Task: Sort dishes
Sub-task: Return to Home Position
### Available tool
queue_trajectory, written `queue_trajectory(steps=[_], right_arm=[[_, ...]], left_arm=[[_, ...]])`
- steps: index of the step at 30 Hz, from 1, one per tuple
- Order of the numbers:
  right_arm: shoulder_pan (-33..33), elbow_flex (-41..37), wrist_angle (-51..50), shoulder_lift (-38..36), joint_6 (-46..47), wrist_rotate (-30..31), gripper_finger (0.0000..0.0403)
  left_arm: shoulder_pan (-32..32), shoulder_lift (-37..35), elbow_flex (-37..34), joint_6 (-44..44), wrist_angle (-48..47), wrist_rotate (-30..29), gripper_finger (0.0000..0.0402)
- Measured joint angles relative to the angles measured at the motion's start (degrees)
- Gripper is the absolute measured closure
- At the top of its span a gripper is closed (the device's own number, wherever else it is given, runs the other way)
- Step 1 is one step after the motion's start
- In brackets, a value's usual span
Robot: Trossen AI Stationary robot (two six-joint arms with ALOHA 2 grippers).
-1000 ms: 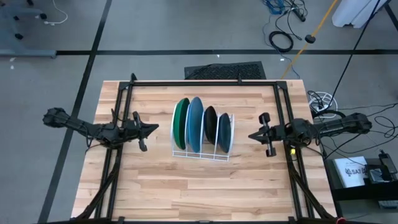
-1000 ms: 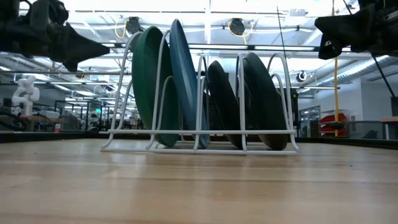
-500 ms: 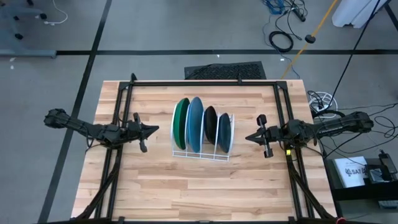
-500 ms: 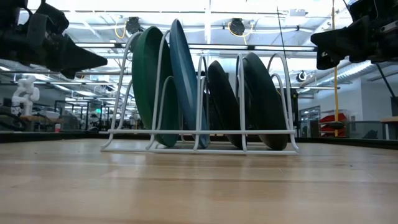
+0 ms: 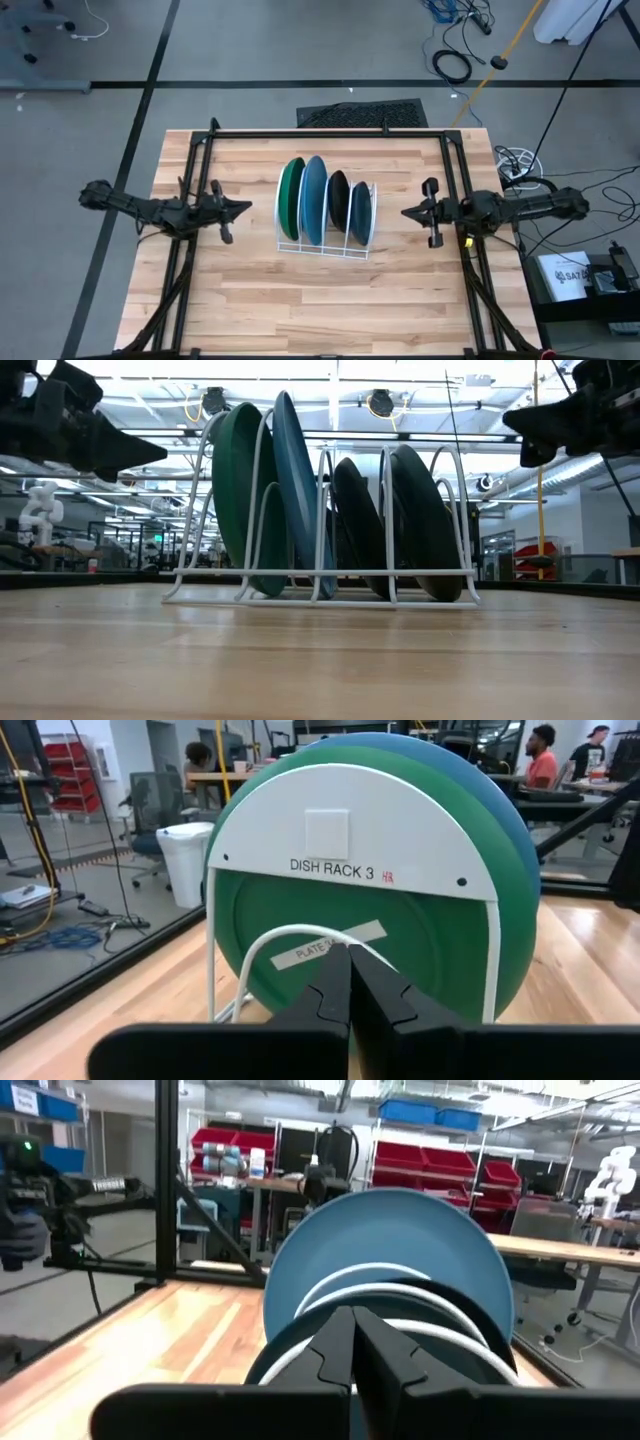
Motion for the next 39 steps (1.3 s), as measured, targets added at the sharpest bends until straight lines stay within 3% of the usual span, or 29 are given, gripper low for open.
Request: queue_trajectory(steps=[6,11,22,30,35,39], right_arm=[[0.0,0.0,-7.4,-7.5,0.5,-0.1,0.0403],[0.0,0.0,-11.9,-11.8,0.4,-0.1,0.0403],[0.0,0.0,-13.6,-11.7,0.2,-0.1,0.0403],[0.0,0.0,-15.2,-11.7,1.9,-0.4,0.0403],[0.0,0.0,-15.4,-11.7,3.3,-6.0,0.0403],[0.0,0.0,-15.5,-11.7,3.5,-6.2,0.0403]], left_arm=[[0.0,-5.4,0.0,0.8,-2.1,0.8,0.0400],[0.0,-5.7,0.0,1.0,-2.2,1.0,0.0400],[0.0,-5.0,0.0,1.2,-2.4,2.5,0.0400],[0.0,-4.7,0.0,1.5,-2.7,7.9,0.0400],[0.0,-3.3,0.0,1.5,-2.8,9.8,0.0400],[0.0,-1.9,0.0,0.4,-2.8,9.8,0.0400]])
